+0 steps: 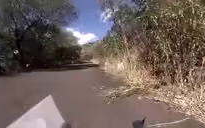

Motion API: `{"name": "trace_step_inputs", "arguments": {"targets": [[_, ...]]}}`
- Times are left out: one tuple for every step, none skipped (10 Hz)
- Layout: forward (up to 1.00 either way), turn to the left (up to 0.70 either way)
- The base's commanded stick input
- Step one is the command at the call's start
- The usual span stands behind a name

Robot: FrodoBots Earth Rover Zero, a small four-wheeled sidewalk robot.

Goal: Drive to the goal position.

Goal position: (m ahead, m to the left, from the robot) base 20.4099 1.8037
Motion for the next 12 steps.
{"name": "trace_step_inputs", "arguments": {"targets": [[0.5,0.0],[0.5,0.0],[0.5,0.0],[0.5,0.0],[0.5,0.0],[0.5,0.0],[0.5,0.0],[0.5,0.0],[0.5,0.0],[0.5,0.0],[0.5,0.0],[0.5,0.0]]}}
